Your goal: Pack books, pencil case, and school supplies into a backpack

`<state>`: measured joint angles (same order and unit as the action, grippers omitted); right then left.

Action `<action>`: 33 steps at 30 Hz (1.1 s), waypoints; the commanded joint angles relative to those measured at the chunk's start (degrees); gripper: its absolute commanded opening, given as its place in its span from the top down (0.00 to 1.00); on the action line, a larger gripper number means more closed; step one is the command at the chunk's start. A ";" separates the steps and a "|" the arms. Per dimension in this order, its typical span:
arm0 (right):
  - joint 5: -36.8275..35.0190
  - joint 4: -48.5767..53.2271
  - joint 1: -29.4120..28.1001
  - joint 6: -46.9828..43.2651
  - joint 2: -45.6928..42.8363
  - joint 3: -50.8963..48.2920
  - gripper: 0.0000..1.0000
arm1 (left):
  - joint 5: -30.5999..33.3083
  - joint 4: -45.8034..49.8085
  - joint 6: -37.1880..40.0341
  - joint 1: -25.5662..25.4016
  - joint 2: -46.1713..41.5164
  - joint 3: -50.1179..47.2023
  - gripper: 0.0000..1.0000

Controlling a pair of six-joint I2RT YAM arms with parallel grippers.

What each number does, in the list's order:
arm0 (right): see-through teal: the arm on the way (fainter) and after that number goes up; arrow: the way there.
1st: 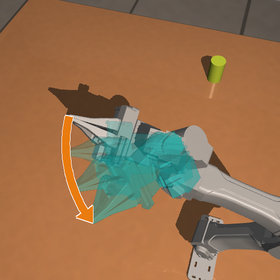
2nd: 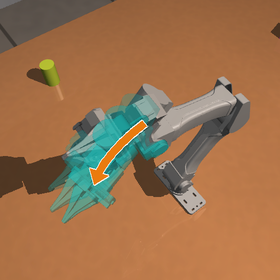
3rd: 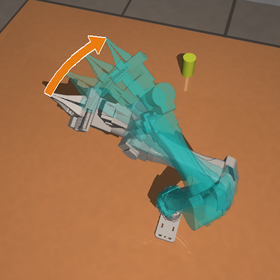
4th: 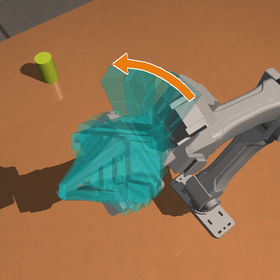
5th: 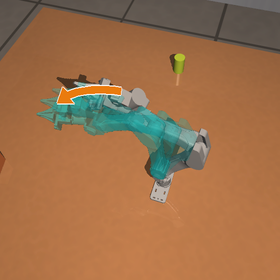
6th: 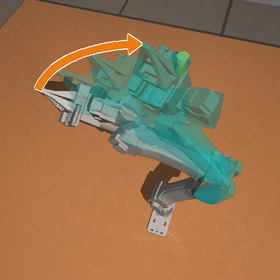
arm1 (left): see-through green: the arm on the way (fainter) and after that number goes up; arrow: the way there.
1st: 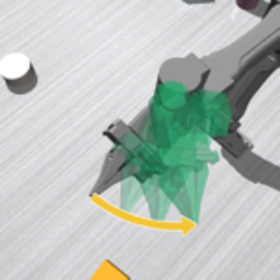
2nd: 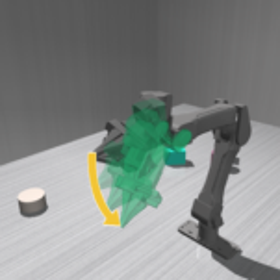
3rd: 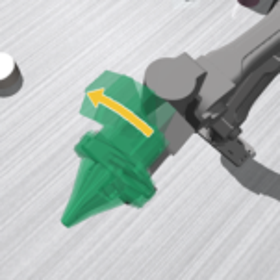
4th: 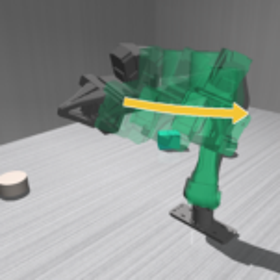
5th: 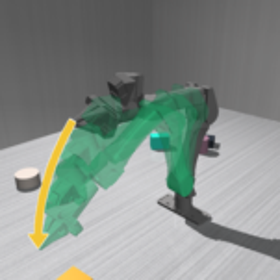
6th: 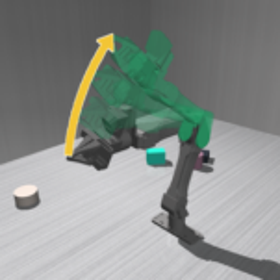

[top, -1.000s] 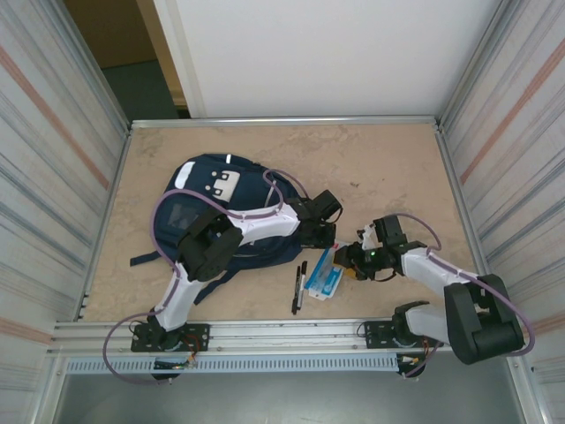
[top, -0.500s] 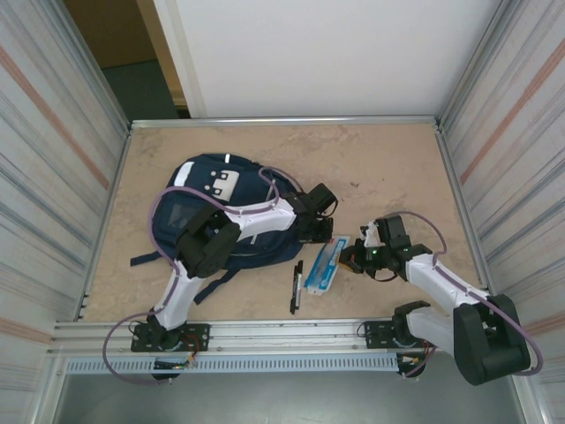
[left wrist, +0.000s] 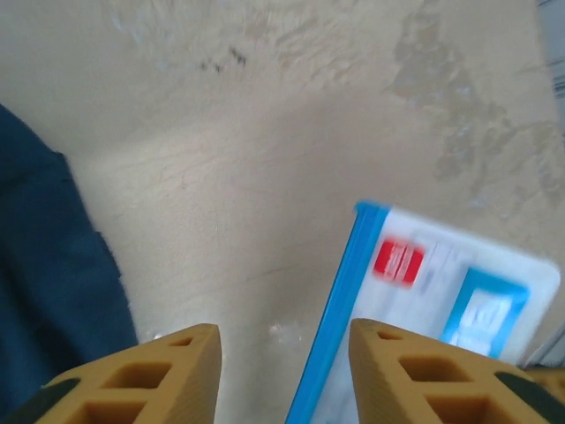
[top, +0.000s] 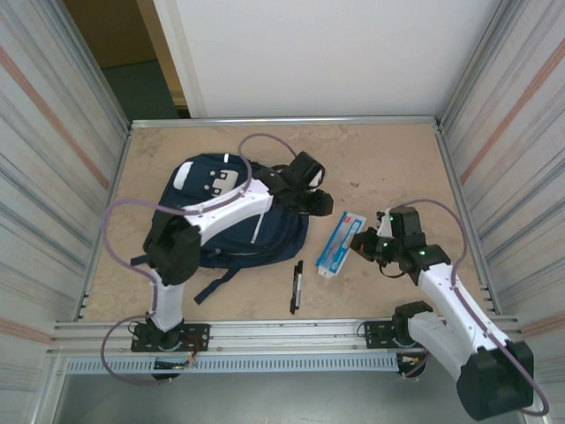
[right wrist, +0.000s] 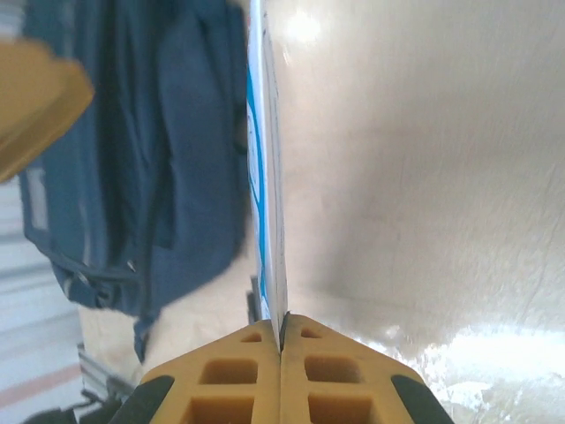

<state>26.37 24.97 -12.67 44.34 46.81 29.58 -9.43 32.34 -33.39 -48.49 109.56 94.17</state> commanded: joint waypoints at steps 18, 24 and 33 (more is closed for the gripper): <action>-1.31 -2.23 -3.59 -1.62 1.56 4.44 1.00 | 34.59 24.05 3.68 1.00 6.90 3.90 0.52; -3.81 -1.57 -5.26 -1.48 1.39 5.22 1.00 | 36.44 24.77 4.98 1.38 7.57 3.31 0.75; -1.61 -4.63 -7.20 0.56 1.43 5.68 1.00 | 31.89 23.70 10.07 1.20 1.02 4.91 1.00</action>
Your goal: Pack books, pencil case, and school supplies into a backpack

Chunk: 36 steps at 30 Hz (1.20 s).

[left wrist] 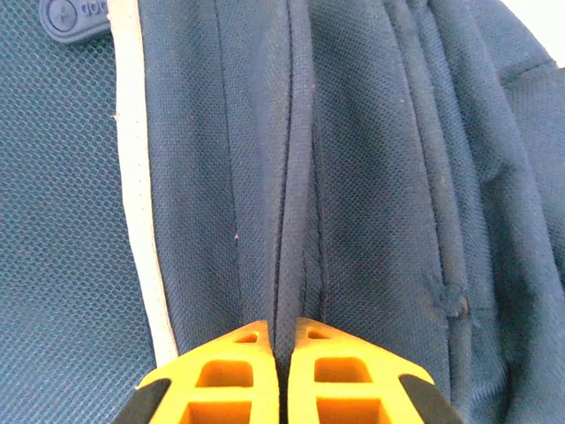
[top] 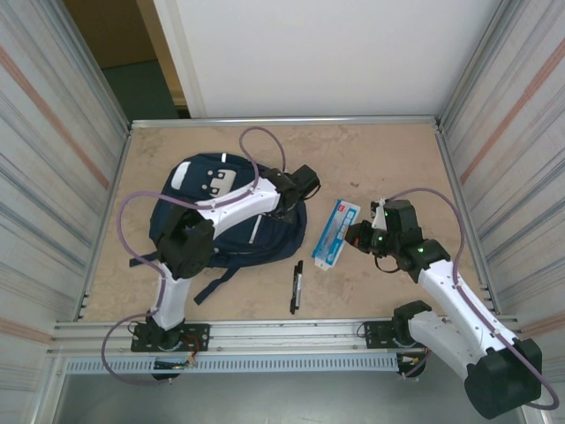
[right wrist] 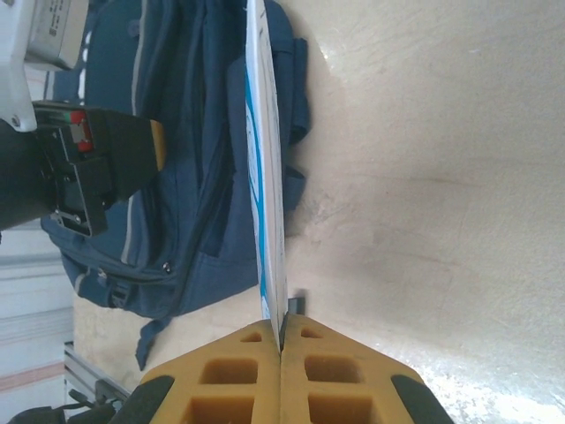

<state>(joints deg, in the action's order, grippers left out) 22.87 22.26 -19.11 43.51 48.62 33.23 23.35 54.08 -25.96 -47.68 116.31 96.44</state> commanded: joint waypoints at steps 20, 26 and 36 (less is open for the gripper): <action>6.89 -33.16 -14.85 17.68 36.36 17.05 1.00 | -6.84 -7.89 13.88 3.96 -33.53 -3.36 1.00; -1.19 -31.48 -13.68 21.67 40.59 16.92 1.00 | -7.78 -9.22 11.04 4.08 -34.77 -5.85 1.00; 0.52 -43.14 -18.05 41.59 54.14 22.84 1.00 | -11.13 -10.53 7.04 4.11 -36.25 -7.52 1.00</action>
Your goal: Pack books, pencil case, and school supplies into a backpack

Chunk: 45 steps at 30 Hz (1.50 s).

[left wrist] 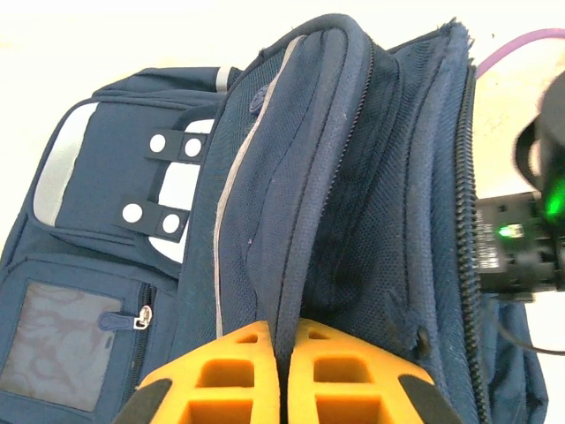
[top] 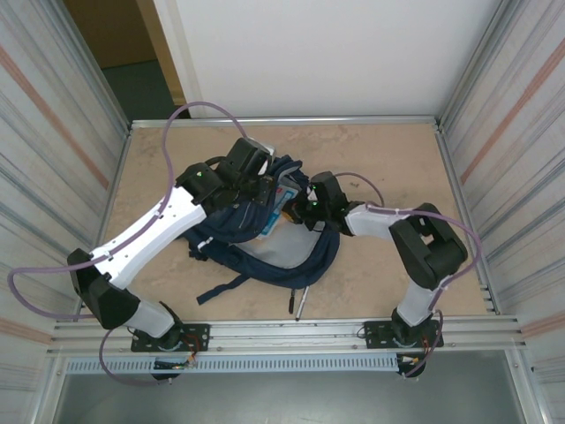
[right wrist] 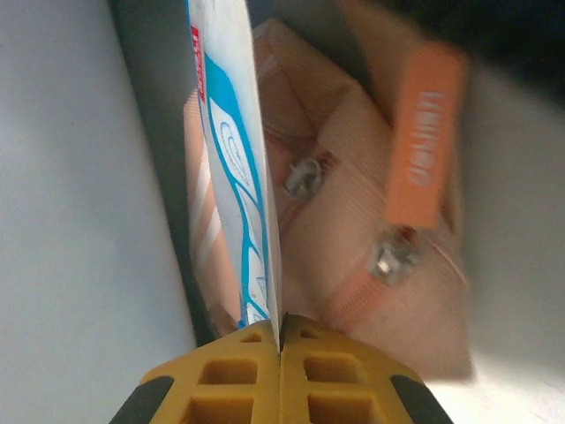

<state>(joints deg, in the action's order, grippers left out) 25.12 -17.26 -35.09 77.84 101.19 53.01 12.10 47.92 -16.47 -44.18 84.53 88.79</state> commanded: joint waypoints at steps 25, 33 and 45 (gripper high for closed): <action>-3.09 19.31 -6.10 -2.88 -5.50 8.13 0.39 | 1.43 -8.14 -10.23 5.20 -9.35 -9.25 1.00; -4.23 25.16 -3.68 -10.17 -1.41 10.59 0.36 | -2.27 -10.92 -10.14 5.82 -10.09 -10.48 1.00; -7.28 23.21 -2.10 -20.87 7.72 20.80 0.70 | -8.96 -12.03 -6.92 5.91 -9.06 -9.02 1.00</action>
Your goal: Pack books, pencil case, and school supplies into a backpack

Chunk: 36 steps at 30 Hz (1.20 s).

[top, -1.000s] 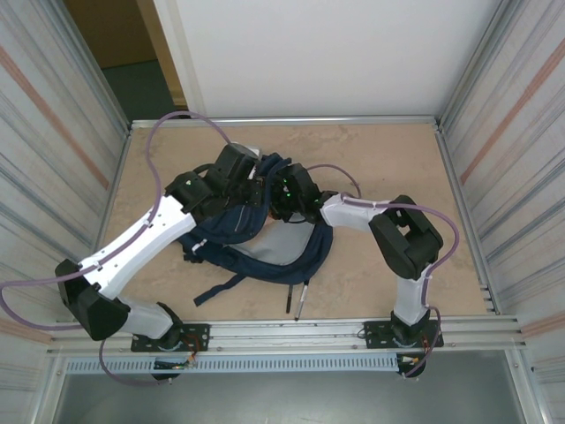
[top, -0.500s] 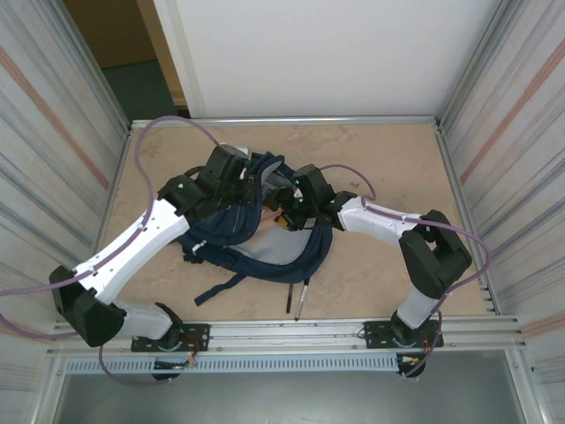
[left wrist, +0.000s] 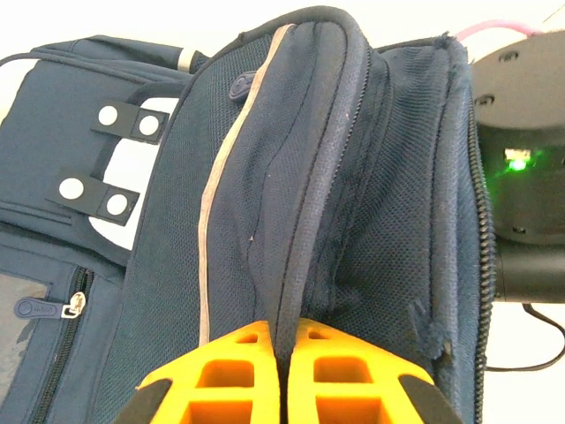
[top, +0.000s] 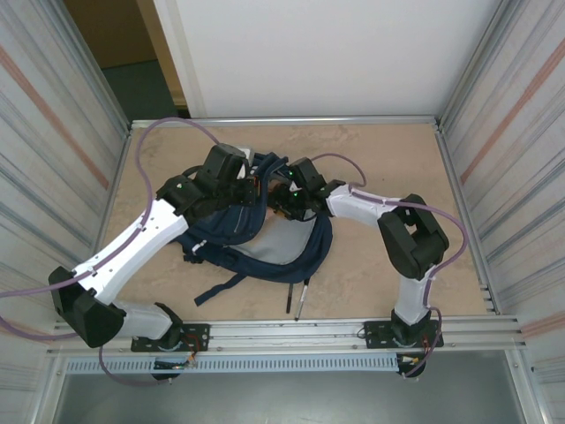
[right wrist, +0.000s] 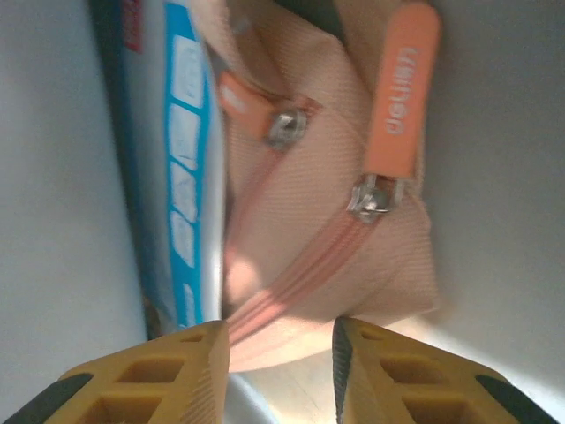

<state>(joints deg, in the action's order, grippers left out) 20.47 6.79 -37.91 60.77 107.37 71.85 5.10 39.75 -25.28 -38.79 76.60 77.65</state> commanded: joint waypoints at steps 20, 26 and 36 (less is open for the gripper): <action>9.23 -10.50 6.80 -13.95 -3.75 -1.76 0.66 | 0.84 -7.16 -0.71 1.07 -1.63 -1.20 1.00; 5.84 -7.40 5.83 -14.97 -8.46 -9.54 0.60 | 1.29 -6.77 -2.56 1.52 -2.52 -1.92 1.00; 1.99 -12.95 1.83 -16.53 1.54 -4.51 0.66 | -2.97 -9.83 -4.82 1.52 -4.77 -5.31 1.00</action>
<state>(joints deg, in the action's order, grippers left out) 25.28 -3.73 -35.73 46.59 107.22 64.62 3.16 34.02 -28.23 -37.82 75.33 72.84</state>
